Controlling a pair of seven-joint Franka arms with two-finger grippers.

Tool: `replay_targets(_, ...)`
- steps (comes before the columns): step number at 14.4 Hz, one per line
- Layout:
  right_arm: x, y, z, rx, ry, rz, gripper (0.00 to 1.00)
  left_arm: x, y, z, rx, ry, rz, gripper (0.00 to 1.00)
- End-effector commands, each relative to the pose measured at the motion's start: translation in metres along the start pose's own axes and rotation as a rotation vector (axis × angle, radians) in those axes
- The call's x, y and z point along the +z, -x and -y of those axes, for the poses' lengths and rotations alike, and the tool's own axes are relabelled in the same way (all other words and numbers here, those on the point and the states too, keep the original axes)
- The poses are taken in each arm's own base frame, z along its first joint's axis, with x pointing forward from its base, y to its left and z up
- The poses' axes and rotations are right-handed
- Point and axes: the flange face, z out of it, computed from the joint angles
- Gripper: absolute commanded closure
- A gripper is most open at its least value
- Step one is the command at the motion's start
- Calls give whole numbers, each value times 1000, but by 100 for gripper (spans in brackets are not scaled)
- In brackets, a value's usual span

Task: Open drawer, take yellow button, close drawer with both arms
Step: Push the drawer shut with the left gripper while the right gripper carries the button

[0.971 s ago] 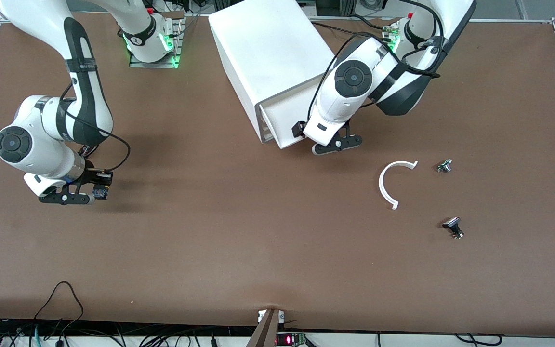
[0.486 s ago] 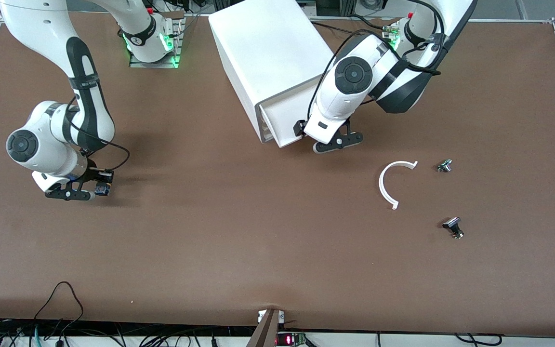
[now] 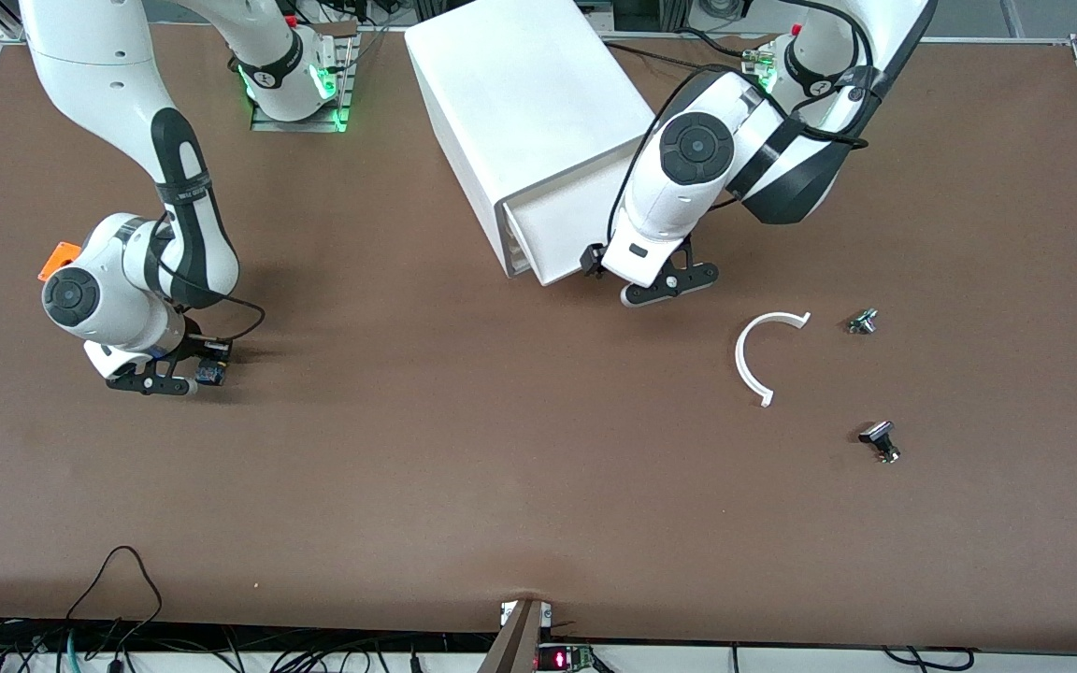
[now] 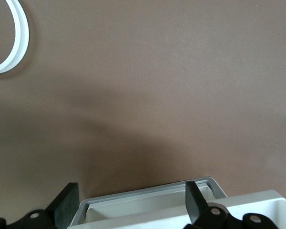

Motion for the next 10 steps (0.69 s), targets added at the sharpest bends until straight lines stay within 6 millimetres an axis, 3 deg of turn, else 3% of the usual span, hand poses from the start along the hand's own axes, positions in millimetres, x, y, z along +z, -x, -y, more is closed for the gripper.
replay_targets(1, 0, -6, -1, -11, -33, -21, 64, -2, 5, 4, -8, -7, -32, 2)
replay_targets(2, -2, -9, 1, -15, -34, -24, 55, 1, 6, 4, -6, -11, -30, 4)
replay_targets(4, -15, -14, 10, -30, -41, -47, 1, 12, 22, 1, -18, -32, -18, 6)
replay_targets(6, -38, -23, 15, -57, -54, -83, 1, 14, 30, -4, -40, -30, -18, 6)
replay_targets(7, -65, -29, 22, -69, -83, -84, 1, 12, 36, -6, -31, -33, -15, 5)
replay_targets(10, -108, -42, 35, -84, -128, -43, 1, 15, 64, -11, 6, -42, -1, 4)
